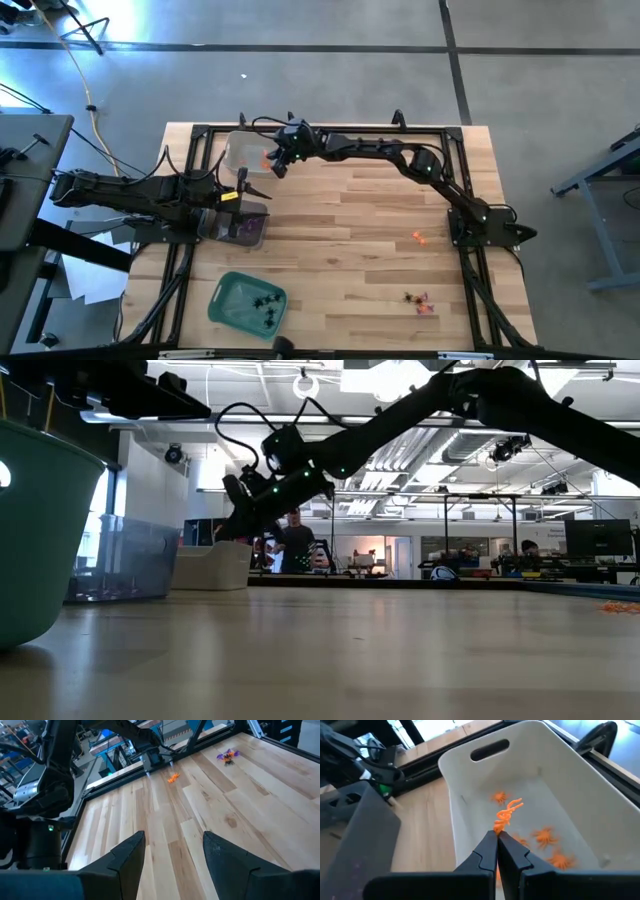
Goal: Sort Halloween decoration
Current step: Put the top right orange spider into the gray bin, then put the middle right orange spider into the gray bin
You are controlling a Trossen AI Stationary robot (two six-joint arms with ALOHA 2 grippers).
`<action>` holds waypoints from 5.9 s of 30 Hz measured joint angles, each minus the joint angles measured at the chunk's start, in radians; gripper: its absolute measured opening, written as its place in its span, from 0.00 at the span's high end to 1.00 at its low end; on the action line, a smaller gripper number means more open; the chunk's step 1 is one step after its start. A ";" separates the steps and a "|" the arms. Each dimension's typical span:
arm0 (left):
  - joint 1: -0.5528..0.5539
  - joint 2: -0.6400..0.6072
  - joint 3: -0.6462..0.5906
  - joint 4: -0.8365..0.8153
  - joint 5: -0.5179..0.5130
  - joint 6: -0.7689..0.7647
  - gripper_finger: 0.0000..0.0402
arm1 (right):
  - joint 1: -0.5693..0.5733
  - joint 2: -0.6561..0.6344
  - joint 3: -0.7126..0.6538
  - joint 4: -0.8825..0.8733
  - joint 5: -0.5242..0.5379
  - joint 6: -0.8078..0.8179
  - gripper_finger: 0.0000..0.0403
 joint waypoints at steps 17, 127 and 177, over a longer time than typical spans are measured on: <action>-0.012 0.000 0.000 -0.017 -0.002 -0.010 0.54 | 0.001 0.025 0.000 0.034 0.019 0.001 0.99; -0.010 0.217 -0.001 0.382 -0.175 0.045 0.54 | 0.567 -1.181 -1.490 -0.700 0.286 1.216 0.78; -0.010 0.217 -0.001 0.376 -0.078 0.032 0.54 | 0.566 -1.101 -1.140 -0.834 0.501 1.033 1.00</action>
